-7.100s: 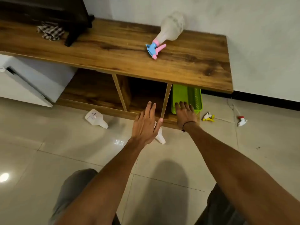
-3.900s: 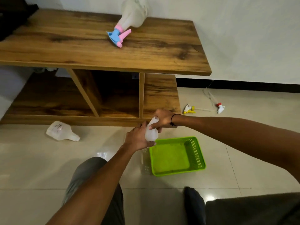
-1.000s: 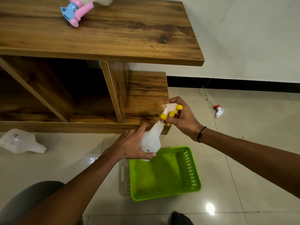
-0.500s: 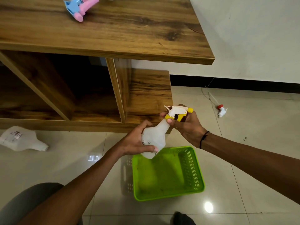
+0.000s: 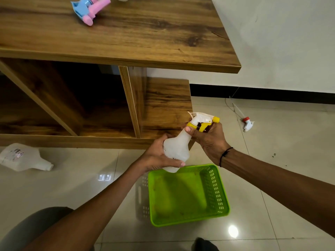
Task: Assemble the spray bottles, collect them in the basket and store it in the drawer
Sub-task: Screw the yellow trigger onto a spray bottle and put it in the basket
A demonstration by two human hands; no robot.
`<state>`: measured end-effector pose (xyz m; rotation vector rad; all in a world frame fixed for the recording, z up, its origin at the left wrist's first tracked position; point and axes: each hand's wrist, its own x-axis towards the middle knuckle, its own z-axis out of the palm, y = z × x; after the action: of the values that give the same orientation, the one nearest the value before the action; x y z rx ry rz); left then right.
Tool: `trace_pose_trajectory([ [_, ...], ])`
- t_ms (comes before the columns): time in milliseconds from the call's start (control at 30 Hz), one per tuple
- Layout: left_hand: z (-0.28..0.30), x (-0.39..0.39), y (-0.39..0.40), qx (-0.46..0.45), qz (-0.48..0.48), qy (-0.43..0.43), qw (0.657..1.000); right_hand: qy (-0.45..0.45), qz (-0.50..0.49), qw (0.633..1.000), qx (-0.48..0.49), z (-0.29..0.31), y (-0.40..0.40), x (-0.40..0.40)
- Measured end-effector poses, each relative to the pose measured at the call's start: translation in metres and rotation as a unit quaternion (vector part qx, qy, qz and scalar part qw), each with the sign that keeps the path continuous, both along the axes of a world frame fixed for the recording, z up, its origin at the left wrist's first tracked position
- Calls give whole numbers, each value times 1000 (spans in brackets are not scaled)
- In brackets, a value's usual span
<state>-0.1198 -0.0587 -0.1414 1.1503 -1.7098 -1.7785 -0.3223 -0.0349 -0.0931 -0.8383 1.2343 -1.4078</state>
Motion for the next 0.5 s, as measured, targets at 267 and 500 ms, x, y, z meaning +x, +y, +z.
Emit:
trace_pose_trajectory([
  [267,4,-16,11,-218,72,-183,956,88,-94,991,38,-10,3,3],
  [500,7,-13,9,-224,87,-147,960,83,-84,990,79,-2,0,1],
])
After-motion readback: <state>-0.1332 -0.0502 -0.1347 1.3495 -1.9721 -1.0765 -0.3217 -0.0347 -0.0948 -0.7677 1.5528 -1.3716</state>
